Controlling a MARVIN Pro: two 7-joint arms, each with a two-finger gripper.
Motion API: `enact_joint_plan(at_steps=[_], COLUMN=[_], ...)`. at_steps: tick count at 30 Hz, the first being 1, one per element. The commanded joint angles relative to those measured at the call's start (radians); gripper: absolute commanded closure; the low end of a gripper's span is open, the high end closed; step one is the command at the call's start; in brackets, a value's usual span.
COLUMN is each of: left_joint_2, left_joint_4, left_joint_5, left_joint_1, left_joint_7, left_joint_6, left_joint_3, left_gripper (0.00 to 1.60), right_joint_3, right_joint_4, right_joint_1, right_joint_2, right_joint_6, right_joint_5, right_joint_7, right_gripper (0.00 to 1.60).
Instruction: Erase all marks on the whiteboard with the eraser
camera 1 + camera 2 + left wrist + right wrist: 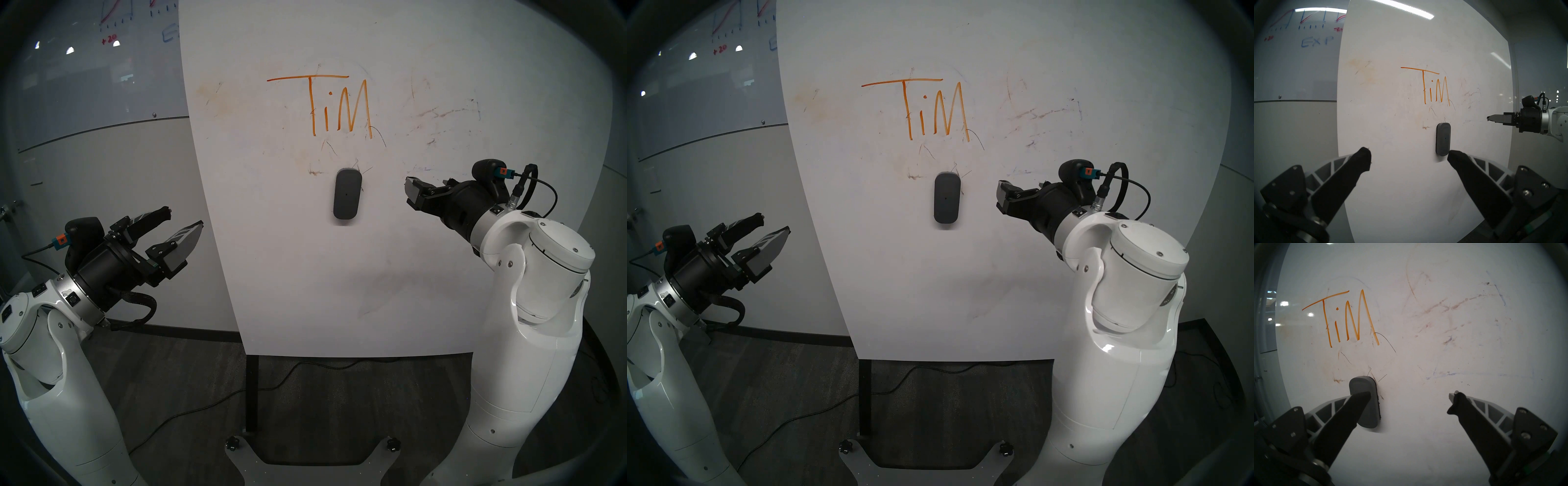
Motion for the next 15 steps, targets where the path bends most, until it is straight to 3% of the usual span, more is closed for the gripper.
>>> enact_joint_plan(at_steps=[1,15], left_joint_2=[0.001,0.002], left_joint_4=[-0.010,-0.010], left_joint_5=[-0.002,-0.002], left_joint_1=[0.000,0.000], left_joint_7=[0.000,0.000], left_joint_6=[0.000,0.000], left_joint_3=[0.000,0.000], left_gripper=[0.00,0.00], right_joint_3=[-0.024,-0.085], right_joint_4=[-0.016,-0.038], right_joint_1=[0.035,0.013], right_joint_2=[-0.021,-0.014], right_joint_6=[-0.001,-0.001], right_joint_5=[0.011,0.065], right_joint_7=[0.004,-0.053], right_gripper=[0.00,0.00])
